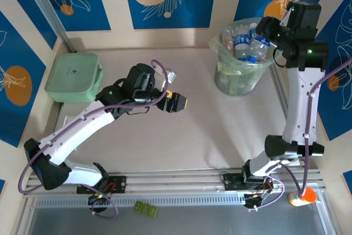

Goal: Put the plastic bottles in the bin

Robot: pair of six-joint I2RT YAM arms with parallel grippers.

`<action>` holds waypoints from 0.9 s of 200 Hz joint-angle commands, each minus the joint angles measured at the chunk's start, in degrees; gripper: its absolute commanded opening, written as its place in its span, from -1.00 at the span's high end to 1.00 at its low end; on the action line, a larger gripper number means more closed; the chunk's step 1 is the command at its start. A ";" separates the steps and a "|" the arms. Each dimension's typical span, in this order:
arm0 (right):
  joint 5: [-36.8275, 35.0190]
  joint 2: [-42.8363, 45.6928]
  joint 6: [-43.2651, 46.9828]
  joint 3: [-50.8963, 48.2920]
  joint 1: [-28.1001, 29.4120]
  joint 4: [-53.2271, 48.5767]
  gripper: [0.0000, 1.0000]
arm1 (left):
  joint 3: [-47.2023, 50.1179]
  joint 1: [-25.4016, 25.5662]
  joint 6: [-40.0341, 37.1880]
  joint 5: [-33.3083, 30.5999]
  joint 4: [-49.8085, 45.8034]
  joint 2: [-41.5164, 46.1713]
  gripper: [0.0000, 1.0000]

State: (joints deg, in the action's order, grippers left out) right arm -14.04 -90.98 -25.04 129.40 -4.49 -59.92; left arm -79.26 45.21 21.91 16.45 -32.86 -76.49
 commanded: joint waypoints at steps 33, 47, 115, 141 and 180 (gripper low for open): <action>-21.05 -9.23 10.79 11.57 1.18 -1.45 0.03 | -1.00 -0.87 -1.07 0.08 -0.60 -2.07 -0.79; -23.98 -11.06 12.32 11.96 1.66 -0.77 0.03 | -1.63 -1.00 -1.26 -0.08 -1.04 -2.76 -0.79; -31.52 -19.93 14.38 15.06 2.80 0.48 0.02 | -1.75 -1.97 -0.97 0.97 0.43 -4.75 -0.78; -32.59 -22.52 14.58 15.70 2.68 0.68 0.02 | -1.69 -2.28 -0.91 1.34 0.42 -5.16 -0.77; -32.72 -25.28 14.22 16.05 1.52 0.59 0.01 | -0.74 -2.99 -0.66 1.56 0.95 -5.00 -0.77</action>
State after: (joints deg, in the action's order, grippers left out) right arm -45.12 -115.31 -11.11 143.28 -2.15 -60.71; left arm -79.35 43.20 21.96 16.51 -32.86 -81.32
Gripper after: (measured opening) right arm 0.540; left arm 0.887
